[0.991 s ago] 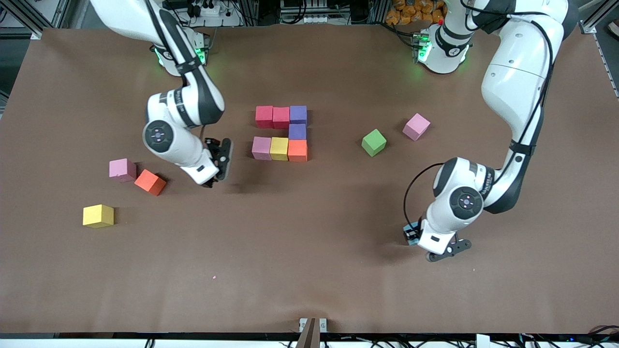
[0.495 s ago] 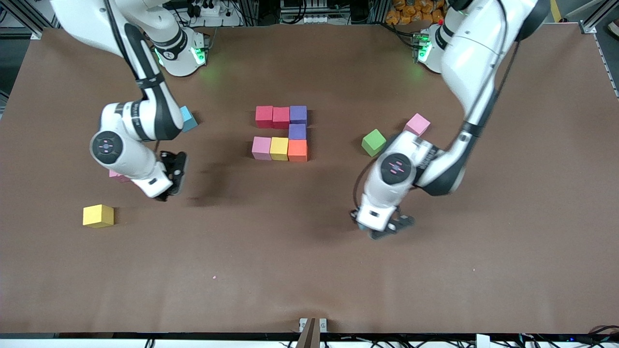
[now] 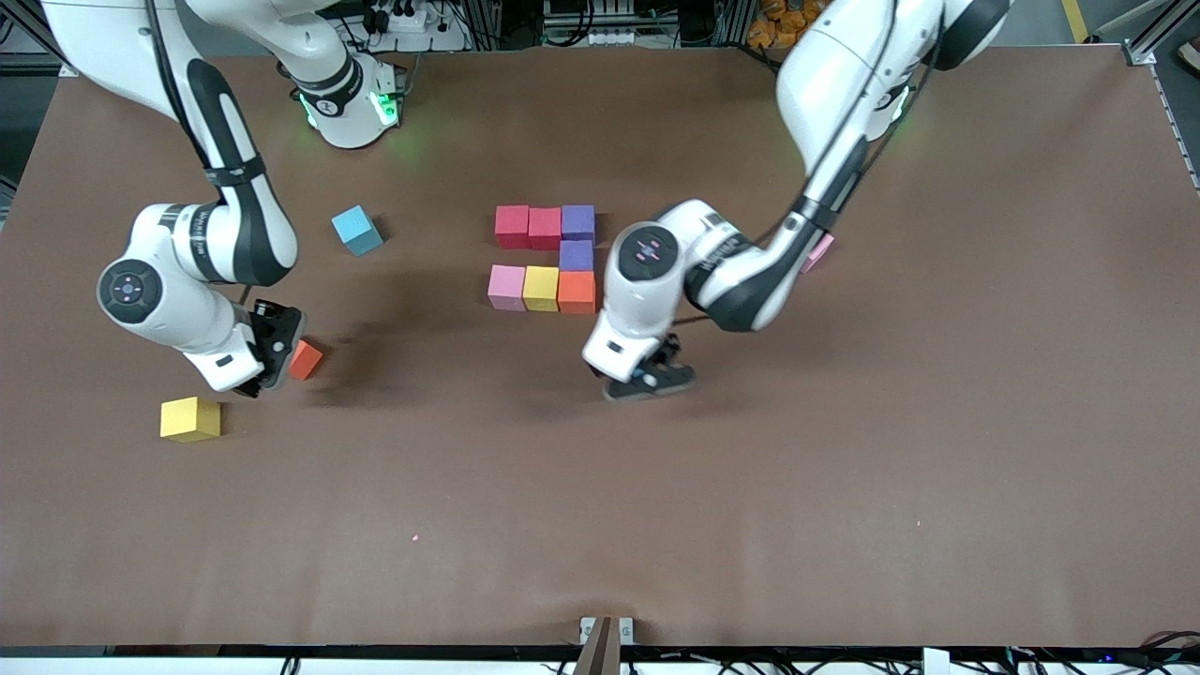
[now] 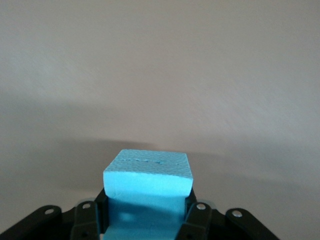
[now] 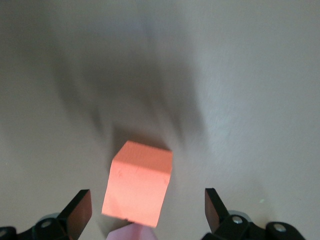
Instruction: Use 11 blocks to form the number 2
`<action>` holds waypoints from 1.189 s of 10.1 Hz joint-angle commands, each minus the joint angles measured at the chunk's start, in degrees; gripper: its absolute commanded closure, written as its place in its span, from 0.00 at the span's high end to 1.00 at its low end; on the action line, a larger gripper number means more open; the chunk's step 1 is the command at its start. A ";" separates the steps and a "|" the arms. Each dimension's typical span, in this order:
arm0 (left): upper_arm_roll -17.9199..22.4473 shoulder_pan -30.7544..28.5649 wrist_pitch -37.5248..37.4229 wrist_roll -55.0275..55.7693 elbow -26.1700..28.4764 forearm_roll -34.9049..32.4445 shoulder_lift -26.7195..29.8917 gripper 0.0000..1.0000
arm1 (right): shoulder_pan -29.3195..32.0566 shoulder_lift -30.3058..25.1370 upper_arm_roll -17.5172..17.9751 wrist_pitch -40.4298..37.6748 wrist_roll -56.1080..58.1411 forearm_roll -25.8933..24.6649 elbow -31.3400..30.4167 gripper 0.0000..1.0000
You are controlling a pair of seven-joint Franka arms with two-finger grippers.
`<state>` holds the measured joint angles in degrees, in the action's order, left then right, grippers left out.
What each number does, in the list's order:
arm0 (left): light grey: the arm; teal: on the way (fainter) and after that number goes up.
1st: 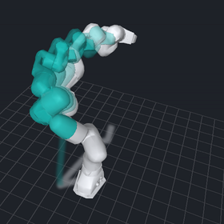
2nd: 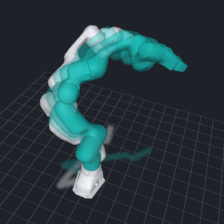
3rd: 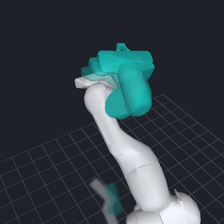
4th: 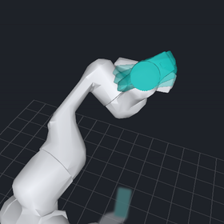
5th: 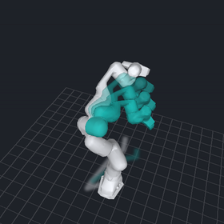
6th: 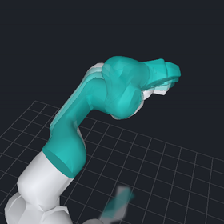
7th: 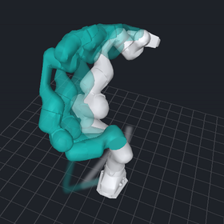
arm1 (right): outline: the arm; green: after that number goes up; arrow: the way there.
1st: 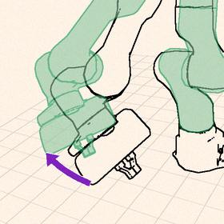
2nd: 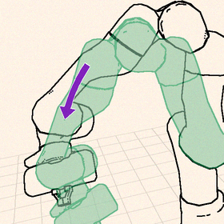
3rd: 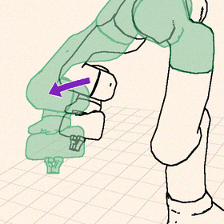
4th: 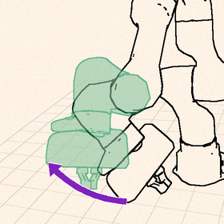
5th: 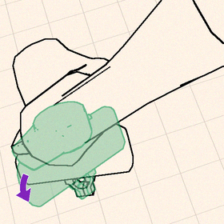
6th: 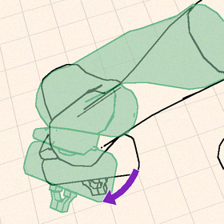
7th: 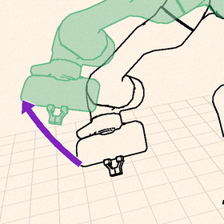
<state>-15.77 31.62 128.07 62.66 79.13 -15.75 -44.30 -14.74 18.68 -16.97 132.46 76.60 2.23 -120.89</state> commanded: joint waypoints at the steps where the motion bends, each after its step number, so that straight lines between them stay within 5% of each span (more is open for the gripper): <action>1: 1.18 5.45 0.24 1.76 -3.27 0.37 -2.18 0.12 | 2.60 -0.32 0.80 0.07 -1.46 1.27 -1.89 1.00; 3: 1.36 7.84 4.79 2.90 -3.54 0.20 -3.76 0.12 | 4.10 1.61 0.97 2.96 -0.84 1.73 -1.89 1.00; 6: 8.45 14.33 9.28 5.36 -4.85 0.29 -6.40 0.12 | 4.10 2.84 1.06 3.24 -0.93 2.51 -1.89 1.00; 12: 8.74 14.88 10.70 6.60 -6.61 0.37 -7.20 0.12 | 3.05 5.13 1.94 3.41 -0.66 5.59 -1.89 1.00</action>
<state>-7.85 45.61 138.30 68.00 74.39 -15.75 -50.59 -11.63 23.57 -15.65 135.32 75.75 6.41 -122.74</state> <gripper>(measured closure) 0.445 0.000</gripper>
